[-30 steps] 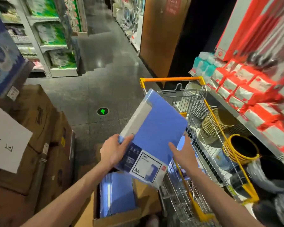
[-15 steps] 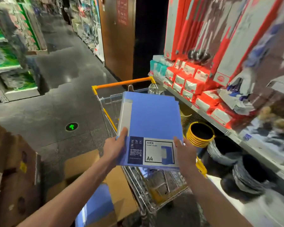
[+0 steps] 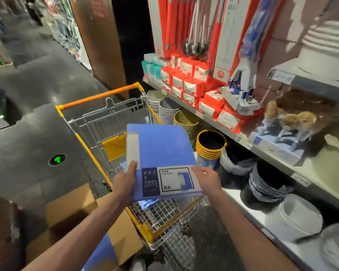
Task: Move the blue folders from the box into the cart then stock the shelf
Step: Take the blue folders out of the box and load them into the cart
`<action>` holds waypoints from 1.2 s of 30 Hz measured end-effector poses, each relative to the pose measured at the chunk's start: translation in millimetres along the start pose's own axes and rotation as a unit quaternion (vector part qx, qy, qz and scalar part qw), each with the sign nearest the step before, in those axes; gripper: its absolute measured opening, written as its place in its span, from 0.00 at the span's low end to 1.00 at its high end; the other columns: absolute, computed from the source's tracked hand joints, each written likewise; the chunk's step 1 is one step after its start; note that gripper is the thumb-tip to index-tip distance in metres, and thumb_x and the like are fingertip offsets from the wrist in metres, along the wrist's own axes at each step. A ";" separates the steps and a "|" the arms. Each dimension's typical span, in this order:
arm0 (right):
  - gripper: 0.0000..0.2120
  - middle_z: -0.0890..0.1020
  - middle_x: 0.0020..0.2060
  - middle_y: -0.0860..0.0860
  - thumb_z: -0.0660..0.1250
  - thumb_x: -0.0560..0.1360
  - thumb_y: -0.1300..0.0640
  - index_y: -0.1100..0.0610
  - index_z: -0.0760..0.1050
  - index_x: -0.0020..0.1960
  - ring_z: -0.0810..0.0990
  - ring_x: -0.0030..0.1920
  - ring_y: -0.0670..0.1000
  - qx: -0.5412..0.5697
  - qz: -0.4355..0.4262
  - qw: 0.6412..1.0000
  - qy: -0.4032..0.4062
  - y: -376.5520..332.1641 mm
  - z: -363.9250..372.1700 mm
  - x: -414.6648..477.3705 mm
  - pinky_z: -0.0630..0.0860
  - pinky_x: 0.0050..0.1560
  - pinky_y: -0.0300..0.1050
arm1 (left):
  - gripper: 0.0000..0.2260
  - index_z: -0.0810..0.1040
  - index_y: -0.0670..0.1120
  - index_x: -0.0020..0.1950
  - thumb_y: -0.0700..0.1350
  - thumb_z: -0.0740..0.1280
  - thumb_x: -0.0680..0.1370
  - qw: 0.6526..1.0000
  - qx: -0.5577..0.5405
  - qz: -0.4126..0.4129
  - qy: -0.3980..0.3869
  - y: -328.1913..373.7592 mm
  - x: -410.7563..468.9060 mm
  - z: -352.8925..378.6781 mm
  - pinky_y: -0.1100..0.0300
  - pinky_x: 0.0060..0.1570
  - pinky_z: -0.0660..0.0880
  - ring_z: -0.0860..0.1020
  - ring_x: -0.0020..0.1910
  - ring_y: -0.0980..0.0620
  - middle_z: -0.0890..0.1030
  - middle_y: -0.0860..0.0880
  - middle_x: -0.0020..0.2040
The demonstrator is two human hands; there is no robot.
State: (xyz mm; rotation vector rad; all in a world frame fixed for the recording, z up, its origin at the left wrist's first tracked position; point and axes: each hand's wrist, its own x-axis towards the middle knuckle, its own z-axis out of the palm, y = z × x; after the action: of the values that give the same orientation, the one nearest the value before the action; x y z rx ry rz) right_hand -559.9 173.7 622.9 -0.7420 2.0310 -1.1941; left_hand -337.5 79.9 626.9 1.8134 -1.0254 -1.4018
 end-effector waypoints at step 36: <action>0.17 0.81 0.55 0.49 0.63 0.81 0.47 0.54 0.75 0.65 0.80 0.53 0.47 -0.237 0.182 0.936 -0.185 54.8 186.3 215.7 0.79 0.58 0.48 | 0.38 0.67 0.33 0.69 0.67 0.57 0.79 0.969 0.023 -0.245 -0.012 -117.1 367.0 160.7 0.43 0.52 0.79 0.80 0.54 0.36 0.78 0.35 0.59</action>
State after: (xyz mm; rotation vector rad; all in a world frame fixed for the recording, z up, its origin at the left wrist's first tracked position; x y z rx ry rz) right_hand -558.2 -60.1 451.1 -0.7038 2.0249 -0.3211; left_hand -419.8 -179.5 310.4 2.1880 -0.6418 -1.6935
